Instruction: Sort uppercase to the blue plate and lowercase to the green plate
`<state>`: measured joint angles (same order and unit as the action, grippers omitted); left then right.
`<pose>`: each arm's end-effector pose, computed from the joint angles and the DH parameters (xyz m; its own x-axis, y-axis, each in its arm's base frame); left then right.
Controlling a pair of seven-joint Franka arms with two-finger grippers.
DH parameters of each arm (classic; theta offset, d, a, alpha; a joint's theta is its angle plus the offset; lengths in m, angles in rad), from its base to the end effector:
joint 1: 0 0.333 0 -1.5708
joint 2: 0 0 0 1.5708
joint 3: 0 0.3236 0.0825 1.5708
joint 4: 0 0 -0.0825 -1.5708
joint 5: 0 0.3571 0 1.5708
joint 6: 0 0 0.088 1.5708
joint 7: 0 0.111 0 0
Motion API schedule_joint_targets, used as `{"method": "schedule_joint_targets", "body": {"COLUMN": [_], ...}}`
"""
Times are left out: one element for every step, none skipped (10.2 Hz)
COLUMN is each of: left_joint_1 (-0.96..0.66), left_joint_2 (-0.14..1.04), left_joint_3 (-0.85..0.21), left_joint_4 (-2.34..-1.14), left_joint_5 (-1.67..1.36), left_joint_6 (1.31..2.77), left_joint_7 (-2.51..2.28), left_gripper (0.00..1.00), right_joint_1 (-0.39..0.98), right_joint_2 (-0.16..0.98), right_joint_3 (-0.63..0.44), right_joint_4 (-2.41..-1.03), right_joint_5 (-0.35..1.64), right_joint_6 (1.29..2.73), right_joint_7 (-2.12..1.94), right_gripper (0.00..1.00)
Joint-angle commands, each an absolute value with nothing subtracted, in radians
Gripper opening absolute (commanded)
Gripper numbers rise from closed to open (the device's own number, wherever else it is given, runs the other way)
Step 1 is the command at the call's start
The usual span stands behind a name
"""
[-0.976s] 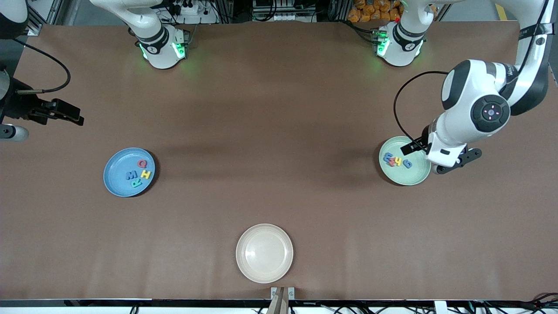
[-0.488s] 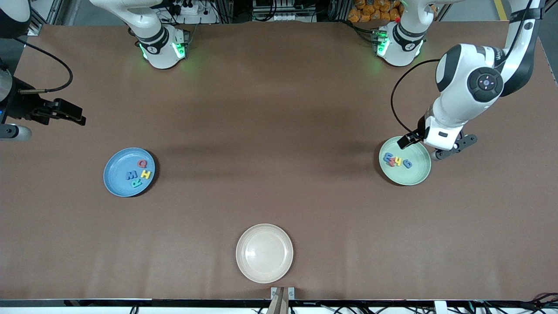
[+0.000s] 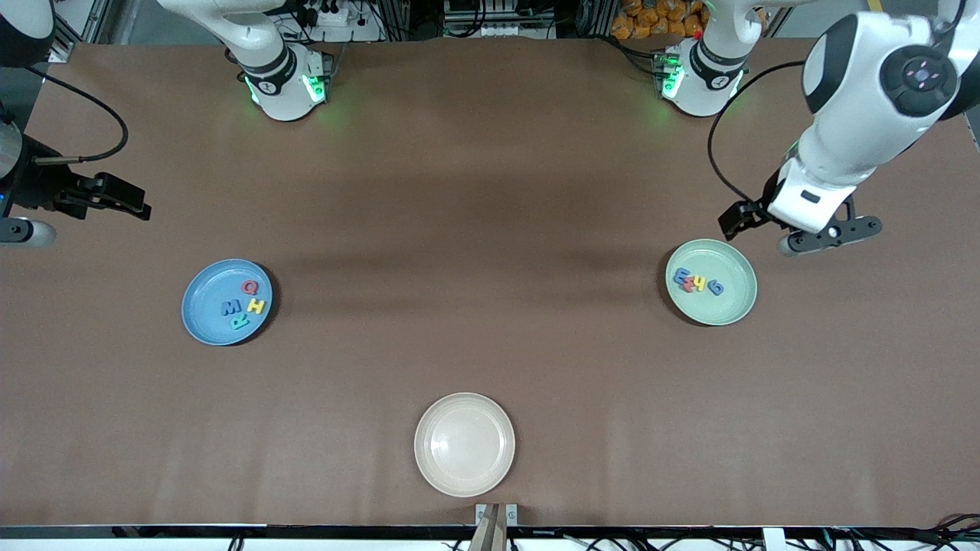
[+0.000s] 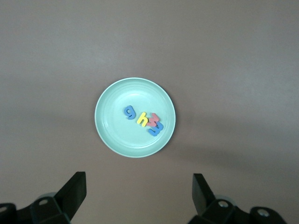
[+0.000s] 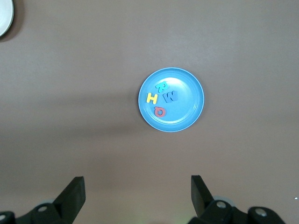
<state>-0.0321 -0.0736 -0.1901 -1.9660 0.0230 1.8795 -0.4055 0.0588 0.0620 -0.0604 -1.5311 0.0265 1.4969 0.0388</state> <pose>0.4975 -0.1129 0.5144 0.9844 0.1758 0.0009 0.1757 -0.9837 -0.0385 0.5381 0.0033 0.6065 0.9946 -0.0387 -0.0967 -0.0407 -0.9990 -0.0190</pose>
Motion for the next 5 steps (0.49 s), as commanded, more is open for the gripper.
{"method": "schedule_joint_targets", "body": {"left_joint_1": [-0.025, -0.023, -0.023, -0.025, -0.025], "left_joint_2": [-0.069, -0.069, -0.071, -0.071, -0.072], "left_joint_3": [-0.195, -0.189, -0.187, -0.189, -0.187], "left_joint_4": [-1.812, -1.758, -1.718, -1.682, -1.665], "left_joint_5": [0.014, 0.014, 0.014, 0.014, 0.014], "left_joint_6": [1.720, 1.665, 1.613, 1.580, 1.554], "left_joint_7": [-0.333, -0.284, -0.252, -0.246, -0.239], "left_gripper": [1.00, 1.00, 1.00, 1.00, 1.00], "right_joint_1": [0.063, 0.061, 0.058, 0.060, 0.061], "right_joint_2": [0.046, 0.046, 0.046, 0.046, 0.046], "right_joint_3": [-0.061, -0.063, -0.063, -0.063, -0.063], "right_joint_4": [-1.539, -1.539, -1.539, -1.540, -1.539], "right_joint_5": [0.037, 0.035, 0.035, 0.037, 0.035], "right_joint_6": [1.502, 1.502, 1.502, 1.502, 1.502], "right_joint_7": [0.055, 0.054, 0.052, 0.052, 0.054], "right_gripper": [1.00, 1.00, 1.00, 1.00, 1.00]}}
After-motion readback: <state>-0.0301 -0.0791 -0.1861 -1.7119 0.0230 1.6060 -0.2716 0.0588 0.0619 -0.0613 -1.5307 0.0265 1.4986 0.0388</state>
